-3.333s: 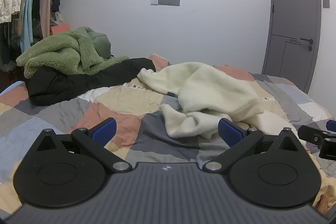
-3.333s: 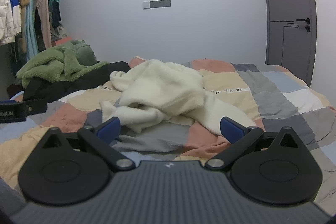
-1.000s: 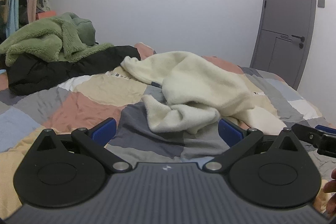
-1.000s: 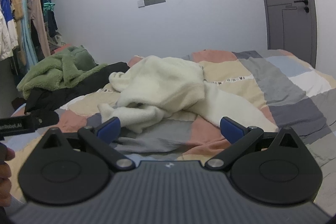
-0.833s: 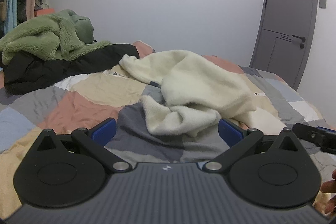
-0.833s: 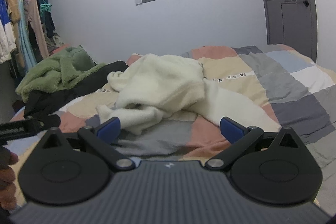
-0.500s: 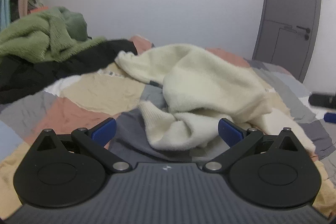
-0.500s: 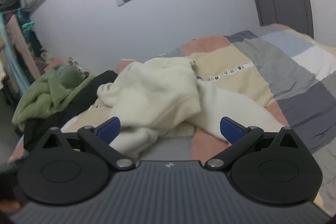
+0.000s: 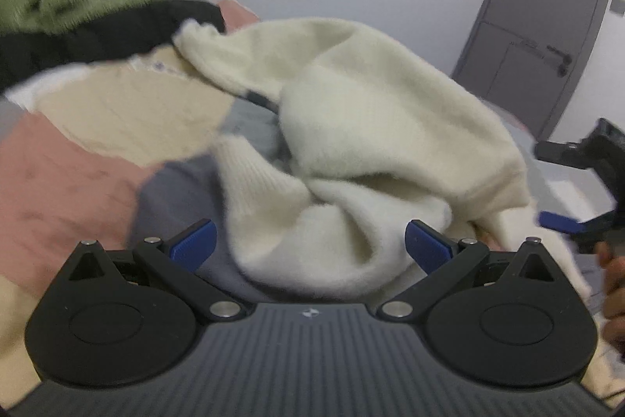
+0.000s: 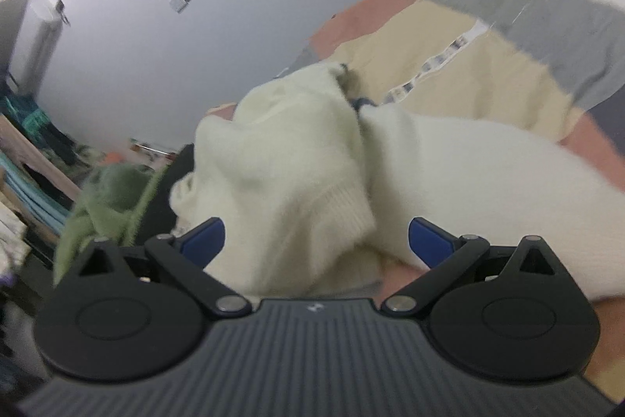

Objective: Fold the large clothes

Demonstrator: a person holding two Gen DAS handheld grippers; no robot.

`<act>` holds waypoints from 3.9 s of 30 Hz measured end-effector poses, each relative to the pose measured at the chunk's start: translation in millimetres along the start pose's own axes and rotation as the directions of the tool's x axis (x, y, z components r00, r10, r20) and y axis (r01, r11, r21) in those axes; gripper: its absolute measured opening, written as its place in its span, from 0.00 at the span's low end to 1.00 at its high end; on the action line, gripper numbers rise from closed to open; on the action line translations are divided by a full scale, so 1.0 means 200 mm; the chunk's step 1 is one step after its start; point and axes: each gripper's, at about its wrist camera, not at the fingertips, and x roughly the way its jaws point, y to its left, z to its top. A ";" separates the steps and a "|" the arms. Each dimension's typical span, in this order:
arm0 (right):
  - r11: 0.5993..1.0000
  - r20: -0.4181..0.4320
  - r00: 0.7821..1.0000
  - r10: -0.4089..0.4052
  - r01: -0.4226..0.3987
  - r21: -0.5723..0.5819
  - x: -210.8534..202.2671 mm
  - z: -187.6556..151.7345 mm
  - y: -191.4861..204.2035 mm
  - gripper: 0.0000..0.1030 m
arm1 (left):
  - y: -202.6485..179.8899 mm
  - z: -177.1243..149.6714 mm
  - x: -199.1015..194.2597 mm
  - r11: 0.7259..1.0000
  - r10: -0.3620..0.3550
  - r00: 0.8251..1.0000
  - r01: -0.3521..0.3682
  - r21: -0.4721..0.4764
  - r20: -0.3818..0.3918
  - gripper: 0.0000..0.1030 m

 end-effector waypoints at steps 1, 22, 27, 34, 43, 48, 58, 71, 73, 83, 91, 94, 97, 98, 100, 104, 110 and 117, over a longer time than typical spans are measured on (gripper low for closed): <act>1.000 -0.006 1.000 0.014 -0.014 0.021 0.03 0.01 -0.01 0.97 | 0.01 0.00 0.03 0.999 -0.027 1.000 0.027 -0.021 -0.010 1.00; 0.978 -0.021 0.991 0.128 -0.130 -0.165 0.08 -0.03 0.12 0.21 | -0.05 -0.08 0.07 1.000 0.001 0.999 -0.002 -0.011 -0.034 0.32; 0.958 -0.014 0.989 0.148 -0.147 -0.246 -0.07 -0.10 0.23 0.20 | 0.04 -0.02 -0.11 0.995 0.054 0.998 -0.050 -0.092 0.041 0.28; 0.931 -0.046 0.986 0.160 -0.166 -0.325 -0.33 -0.28 0.34 0.19 | 0.26 0.08 -0.49 0.963 0.182 0.962 -0.133 -0.234 0.204 0.27; 0.912 -0.177 0.969 0.172 -0.225 -0.344 -0.51 -0.52 0.35 0.18 | 0.56 0.15 -0.71 0.876 0.421 0.871 -0.317 -0.365 0.253 0.27; 0.910 -0.269 0.962 0.043 -0.149 -0.387 -0.41 -0.60 0.34 0.18 | 0.71 0.13 -0.65 0.834 0.459 0.873 -0.358 -0.420 0.168 0.27; 0.944 -0.265 0.962 0.071 -0.151 -0.294 -0.41 -0.59 0.28 0.22 | 0.68 0.07 -0.62 0.842 0.436 0.892 -0.358 -0.402 0.118 0.42; 0.973 -0.175 0.983 0.058 -0.095 -0.211 -0.49 -0.51 0.22 0.81 | 0.45 -0.03 -0.90 0.884 0.300 0.937 -0.203 -0.422 0.178 0.87; 0.979 -0.156 0.986 0.056 -0.086 -0.187 -0.50 -0.48 0.21 0.81 | 0.41 -0.06 -0.91 0.898 0.236 0.956 -0.146 -0.415 0.175 0.87; 0.997 -0.086 0.996 0.018 -0.025 -0.077 -0.46 -0.32 0.08 0.81 | 0.41 -0.22 -0.66 0.810 -0.039 0.998 0.058 -0.583 0.044 0.87; 0.996 -0.131 0.991 0.019 -0.007 0.089 -0.19 -0.18 -0.04 0.81 | 0.35 -0.32 -0.41 0.709 -0.246 0.969 0.173 -0.684 -0.009 0.86; 0.993 -0.156 0.988 0.005 0.013 0.113 -0.08 -0.15 -0.08 0.81 | 0.32 -0.34 -0.33 0.705 -0.269 0.963 0.179 -0.687 -0.024 0.85; 0.991 -0.176 0.984 0.020 0.003 0.132 0.00 -0.15 -0.12 0.81 | 0.30 -0.33 -0.27 0.699 -0.289 0.957 0.204 -0.686 -0.009 0.77; 0.990 -0.179 0.983 0.036 -0.010 0.141 0.02 -0.14 -0.13 0.78 | 0.29 -0.32 -0.26 0.705 -0.290 0.957 0.208 -0.678 -0.008 0.68; 0.988 -0.192 0.979 0.074 -0.046 0.146 0.06 -0.15 -0.14 0.71 | 0.28 -0.31 -0.22 0.715 -0.297 0.955 0.216 -0.665 -0.008 0.49; 0.995 -0.200 0.977 0.077 -0.062 0.081 0.06 -0.15 -0.09 0.35 | 0.30 -0.28 -0.21 0.726 -0.275 0.961 0.208 -0.656 0.001 0.16; 0.992 -0.140 0.985 0.105 -0.114 -0.057 -0.07 -0.12 0.02 0.18 | 0.40 -0.20 -0.43 0.716 -0.234 0.964 0.258 -0.649 0.125 0.11; 0.956 -0.070 0.973 0.220 -0.230 -0.181 -0.38 -0.15 0.14 0.09 | 0.57 -0.15 -0.75 0.692 -0.168 0.946 0.313 -0.650 0.277 0.09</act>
